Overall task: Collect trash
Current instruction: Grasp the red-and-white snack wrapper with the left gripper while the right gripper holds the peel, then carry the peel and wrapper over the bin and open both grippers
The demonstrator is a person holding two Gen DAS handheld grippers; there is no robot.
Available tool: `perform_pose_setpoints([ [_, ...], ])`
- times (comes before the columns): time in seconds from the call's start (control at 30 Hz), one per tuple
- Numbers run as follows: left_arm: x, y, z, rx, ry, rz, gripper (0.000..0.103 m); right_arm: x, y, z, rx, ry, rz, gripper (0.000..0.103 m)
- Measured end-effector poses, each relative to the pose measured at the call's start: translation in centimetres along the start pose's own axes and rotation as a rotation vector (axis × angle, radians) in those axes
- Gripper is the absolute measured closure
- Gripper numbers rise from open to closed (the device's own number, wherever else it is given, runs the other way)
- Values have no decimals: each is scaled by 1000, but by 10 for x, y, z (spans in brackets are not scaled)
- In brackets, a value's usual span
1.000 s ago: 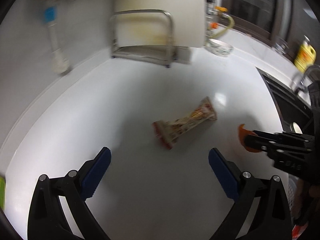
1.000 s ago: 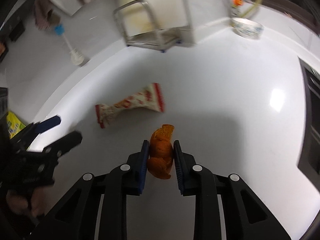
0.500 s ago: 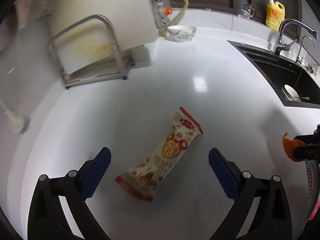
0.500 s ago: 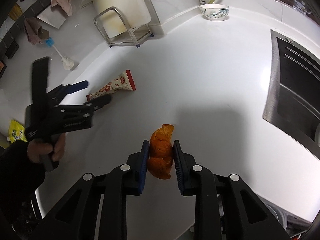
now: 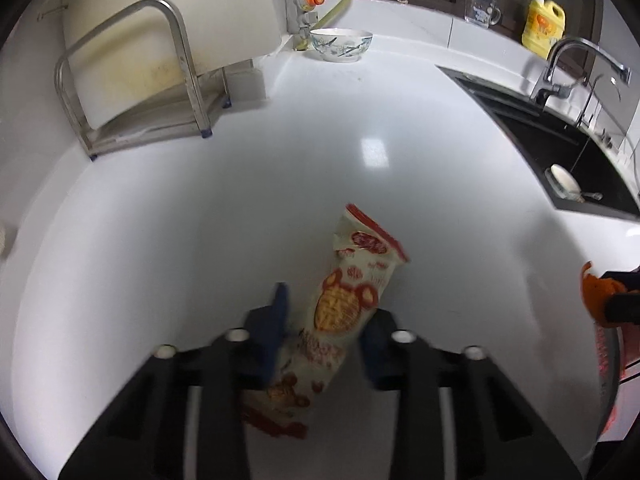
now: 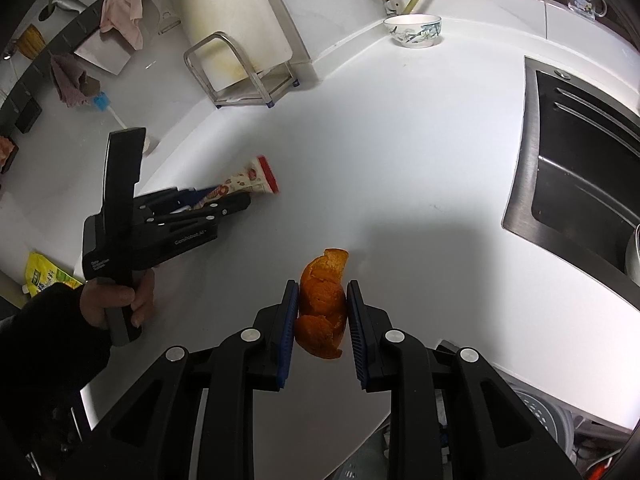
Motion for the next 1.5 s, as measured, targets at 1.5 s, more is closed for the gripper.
perform_pose_setpoints([
  [1.5, 206, -176, -155, 45, -525, 306, 85, 56, -152, -137, -47, -180, 186, 79],
])
Point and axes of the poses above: each gripper's, at about its wrist camera, not at the fingertips, and y roughly the way its jaws point, x to its right, z to its top, the point moved 10 cm from there along y, roughly the way its jaws point, and after that the axes turned 10 degrees about -y, right-handed, at the moved point
